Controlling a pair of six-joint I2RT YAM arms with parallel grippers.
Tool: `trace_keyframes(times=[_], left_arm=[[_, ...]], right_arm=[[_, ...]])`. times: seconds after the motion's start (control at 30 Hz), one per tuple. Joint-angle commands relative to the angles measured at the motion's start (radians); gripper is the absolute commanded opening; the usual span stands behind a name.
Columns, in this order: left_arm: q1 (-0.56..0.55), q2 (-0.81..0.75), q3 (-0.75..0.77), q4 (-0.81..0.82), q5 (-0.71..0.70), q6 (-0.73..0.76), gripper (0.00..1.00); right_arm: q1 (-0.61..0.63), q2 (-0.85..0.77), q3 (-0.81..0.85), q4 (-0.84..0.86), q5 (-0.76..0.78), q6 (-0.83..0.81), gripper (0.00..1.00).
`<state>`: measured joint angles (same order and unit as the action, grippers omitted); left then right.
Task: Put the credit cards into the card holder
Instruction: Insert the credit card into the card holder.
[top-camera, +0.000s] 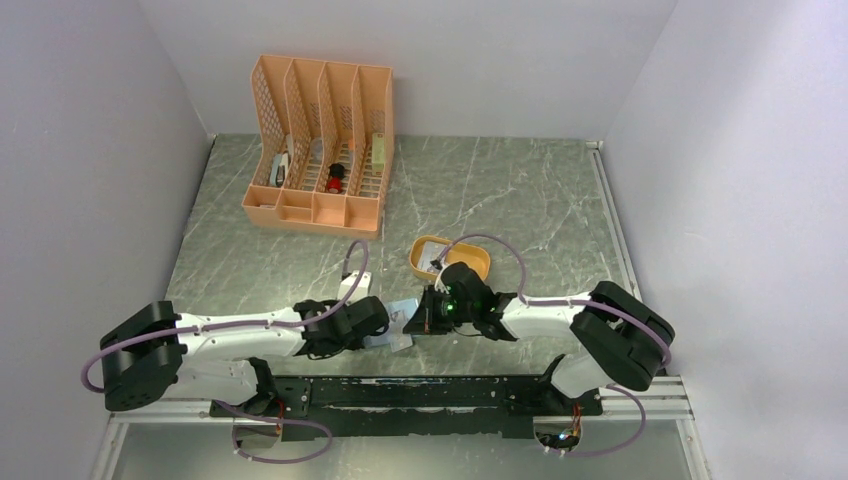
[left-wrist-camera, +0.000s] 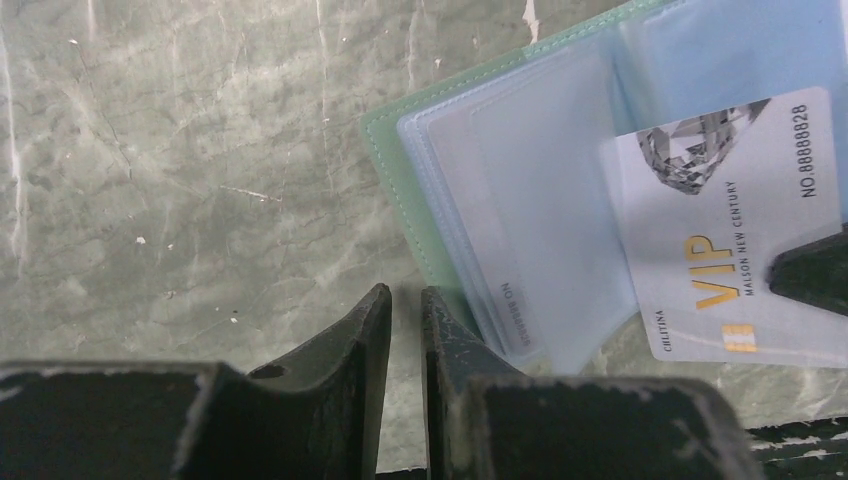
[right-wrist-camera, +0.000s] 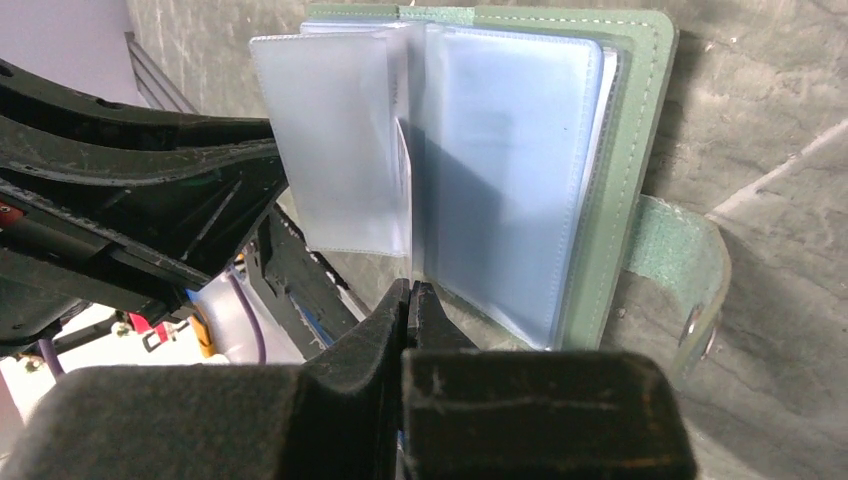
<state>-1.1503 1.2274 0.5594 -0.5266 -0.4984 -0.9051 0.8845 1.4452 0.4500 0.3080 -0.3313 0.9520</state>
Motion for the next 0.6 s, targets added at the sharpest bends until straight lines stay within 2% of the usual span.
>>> trace_keyframes(times=[0.0,0.57], left_arm=[[0.009,0.003,0.039,-0.011,-0.026,0.009,0.23],[0.021,0.032,0.020,-0.003,-0.020,0.002,0.23]], right_arm=[[-0.017,-0.001,0.020,-0.059,0.026,-0.054,0.00],[-0.070,0.023,0.053,0.000,-0.018,-0.091,0.00]])
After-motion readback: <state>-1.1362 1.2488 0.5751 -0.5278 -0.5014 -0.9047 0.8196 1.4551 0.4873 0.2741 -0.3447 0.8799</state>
